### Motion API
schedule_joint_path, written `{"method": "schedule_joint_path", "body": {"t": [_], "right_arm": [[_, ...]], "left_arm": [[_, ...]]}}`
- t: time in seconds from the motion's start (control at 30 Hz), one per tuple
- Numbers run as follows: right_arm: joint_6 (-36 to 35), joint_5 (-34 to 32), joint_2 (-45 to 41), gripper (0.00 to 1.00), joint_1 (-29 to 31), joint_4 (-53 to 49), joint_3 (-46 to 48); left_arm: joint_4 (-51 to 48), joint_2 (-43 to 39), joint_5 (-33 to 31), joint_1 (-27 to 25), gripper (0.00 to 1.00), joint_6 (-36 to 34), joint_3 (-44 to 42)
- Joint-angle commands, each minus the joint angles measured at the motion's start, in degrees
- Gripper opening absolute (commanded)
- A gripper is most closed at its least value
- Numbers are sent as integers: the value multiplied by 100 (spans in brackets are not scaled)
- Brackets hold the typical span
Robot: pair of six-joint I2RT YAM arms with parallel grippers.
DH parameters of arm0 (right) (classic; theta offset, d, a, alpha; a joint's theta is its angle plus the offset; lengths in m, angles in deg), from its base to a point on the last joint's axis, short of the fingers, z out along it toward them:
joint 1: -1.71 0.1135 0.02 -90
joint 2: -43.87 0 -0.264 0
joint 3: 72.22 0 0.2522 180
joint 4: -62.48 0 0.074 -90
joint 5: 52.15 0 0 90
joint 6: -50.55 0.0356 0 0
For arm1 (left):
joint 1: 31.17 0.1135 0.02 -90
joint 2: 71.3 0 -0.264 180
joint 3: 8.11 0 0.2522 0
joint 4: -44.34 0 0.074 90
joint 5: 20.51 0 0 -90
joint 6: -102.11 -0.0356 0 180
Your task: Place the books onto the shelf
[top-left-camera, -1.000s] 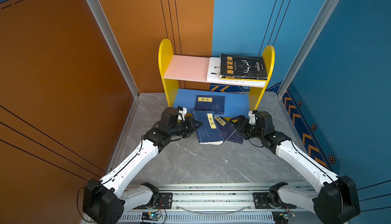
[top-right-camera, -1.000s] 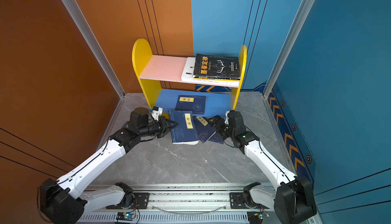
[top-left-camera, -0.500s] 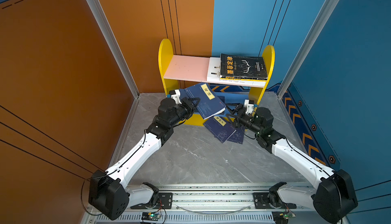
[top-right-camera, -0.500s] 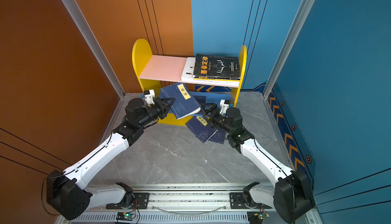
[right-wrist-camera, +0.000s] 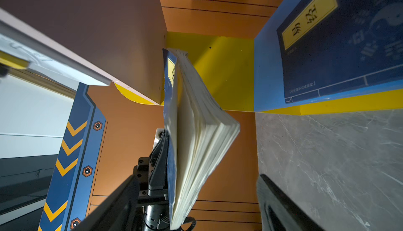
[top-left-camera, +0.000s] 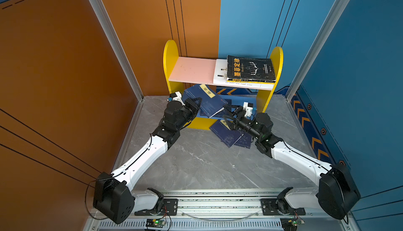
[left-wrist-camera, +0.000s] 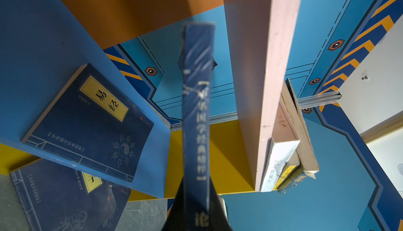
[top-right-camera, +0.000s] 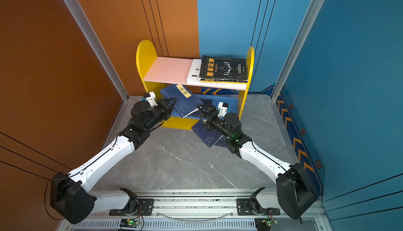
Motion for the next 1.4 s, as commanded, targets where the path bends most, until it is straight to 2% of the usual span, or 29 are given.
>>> {"method": "schedule_joint_path", "body": {"t": [0.0,0.2,0.33,0.43,0.77,0.87,0.97,1.03,1.1,1.13,1.23,1.37], "right_arm": [[88,-75,210,84,155,274,-323],[281,-205,679,79,300,739,-593],[396,-141,1053,71,403,891,-912],[433,-100,1311,56,471,952,-1122],[509,-153,1597,13,416,1076,-1202],[401,-104,1542,8,338,945,-1209],[298,66,1463,4,203,738,-1217],[225,251,1401,3,86,599,-1217],[100,563,1332,2,-59,339,-1268],[15,725,1302,2,-124,207,-1311],[-318,1332,1206,0,-365,-322,-1456],[-640,2074,1093,0,-693,-798,-1587]], "left_arm": [[514,90,-273,13,0,-16,146],[790,212,-477,-70,0,161,115],[970,320,-644,-156,0,280,110],[1087,398,-753,-213,0,374,111],[1184,532,-798,-279,2,523,89],[1181,549,-682,-250,9,548,93],[1136,496,-502,-146,24,529,26],[1026,409,-347,-36,37,461,-41],[757,279,-72,124,55,359,-82],[594,221,84,205,59,270,-85],[-21,87,767,607,73,-79,-25],[-558,187,2291,1395,77,-309,168]]}}
